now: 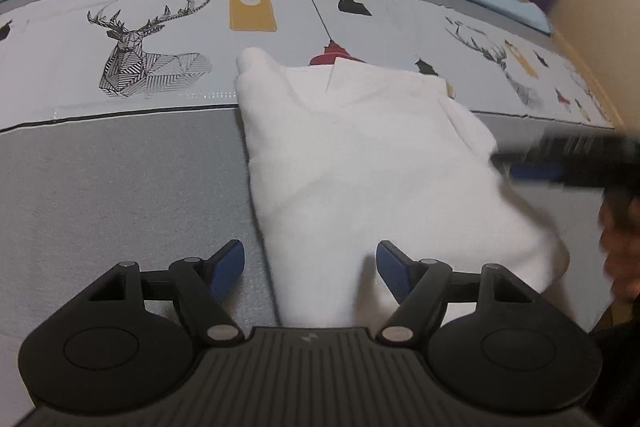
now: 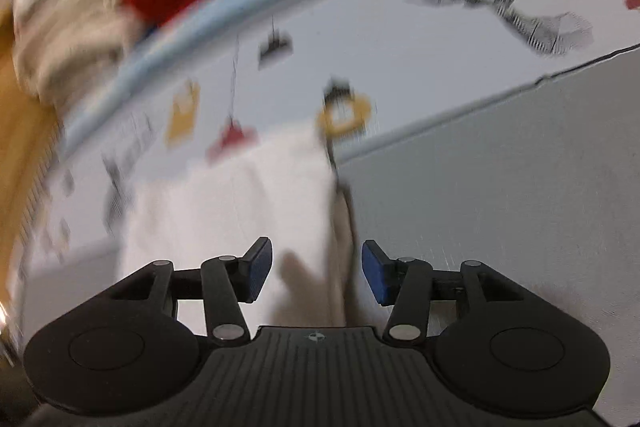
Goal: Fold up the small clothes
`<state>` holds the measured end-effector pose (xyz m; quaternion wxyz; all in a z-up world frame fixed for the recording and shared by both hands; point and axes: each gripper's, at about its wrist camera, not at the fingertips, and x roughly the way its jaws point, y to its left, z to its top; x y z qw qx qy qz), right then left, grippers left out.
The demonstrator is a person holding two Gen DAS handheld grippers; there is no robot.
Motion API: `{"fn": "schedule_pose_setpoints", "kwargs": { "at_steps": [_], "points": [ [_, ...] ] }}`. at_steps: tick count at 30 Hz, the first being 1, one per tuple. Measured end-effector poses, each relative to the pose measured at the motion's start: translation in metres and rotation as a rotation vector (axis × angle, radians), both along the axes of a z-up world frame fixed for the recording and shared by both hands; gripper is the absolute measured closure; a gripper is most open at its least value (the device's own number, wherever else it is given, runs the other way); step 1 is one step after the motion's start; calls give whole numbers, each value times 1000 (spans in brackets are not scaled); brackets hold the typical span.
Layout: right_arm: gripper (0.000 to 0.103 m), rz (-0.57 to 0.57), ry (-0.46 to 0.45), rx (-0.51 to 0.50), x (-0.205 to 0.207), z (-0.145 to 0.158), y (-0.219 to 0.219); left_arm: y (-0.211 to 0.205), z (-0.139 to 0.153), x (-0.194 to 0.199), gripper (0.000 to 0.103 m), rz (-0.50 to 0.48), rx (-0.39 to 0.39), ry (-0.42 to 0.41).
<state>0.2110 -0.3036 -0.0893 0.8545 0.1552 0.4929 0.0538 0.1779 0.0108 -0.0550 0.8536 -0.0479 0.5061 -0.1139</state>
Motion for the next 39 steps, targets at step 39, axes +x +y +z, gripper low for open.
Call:
{"fn": "schedule_pose_setpoints", "kwargs": {
  "at_steps": [39],
  "points": [
    [42, -3, 94, 116, 3, -17, 9, 11, -36, 58, 25, 187, -112, 123]
  ]
}}
